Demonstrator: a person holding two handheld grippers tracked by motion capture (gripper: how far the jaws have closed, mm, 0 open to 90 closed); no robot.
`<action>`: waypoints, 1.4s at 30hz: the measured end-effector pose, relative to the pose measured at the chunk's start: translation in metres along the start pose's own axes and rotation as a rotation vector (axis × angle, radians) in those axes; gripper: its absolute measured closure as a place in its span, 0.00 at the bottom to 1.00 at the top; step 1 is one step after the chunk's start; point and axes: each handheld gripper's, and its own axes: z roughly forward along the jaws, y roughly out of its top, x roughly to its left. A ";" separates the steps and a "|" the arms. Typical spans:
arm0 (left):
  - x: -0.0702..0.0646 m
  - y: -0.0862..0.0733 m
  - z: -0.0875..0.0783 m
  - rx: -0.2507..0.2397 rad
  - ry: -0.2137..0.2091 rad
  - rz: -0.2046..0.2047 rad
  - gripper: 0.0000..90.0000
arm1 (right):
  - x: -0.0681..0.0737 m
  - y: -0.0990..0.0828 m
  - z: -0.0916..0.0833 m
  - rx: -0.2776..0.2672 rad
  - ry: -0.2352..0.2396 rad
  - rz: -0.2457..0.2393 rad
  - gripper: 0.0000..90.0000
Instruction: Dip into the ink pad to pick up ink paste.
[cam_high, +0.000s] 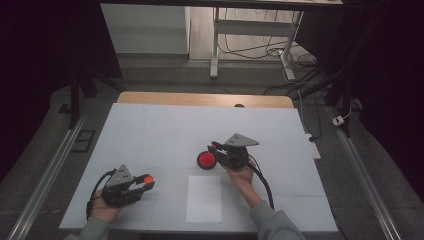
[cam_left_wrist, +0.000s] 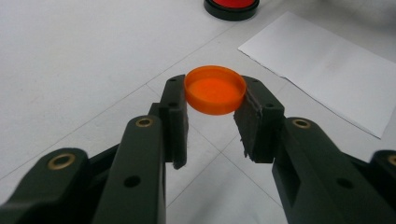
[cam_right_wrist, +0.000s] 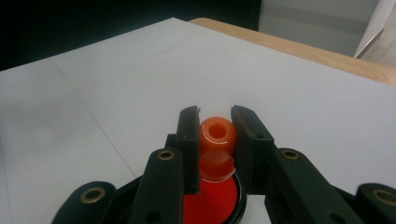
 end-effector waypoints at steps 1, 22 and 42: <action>0.000 0.000 0.000 0.000 0.000 0.000 0.72 | 0.000 0.001 -0.001 0.001 0.000 0.000 0.81; 0.000 0.000 0.001 0.004 -0.005 0.000 0.72 | 0.005 -0.005 0.013 0.085 0.030 -0.032 0.81; 0.001 -0.001 0.001 0.006 -0.004 -0.005 0.72 | 0.005 -0.020 0.028 0.169 0.021 -0.048 0.81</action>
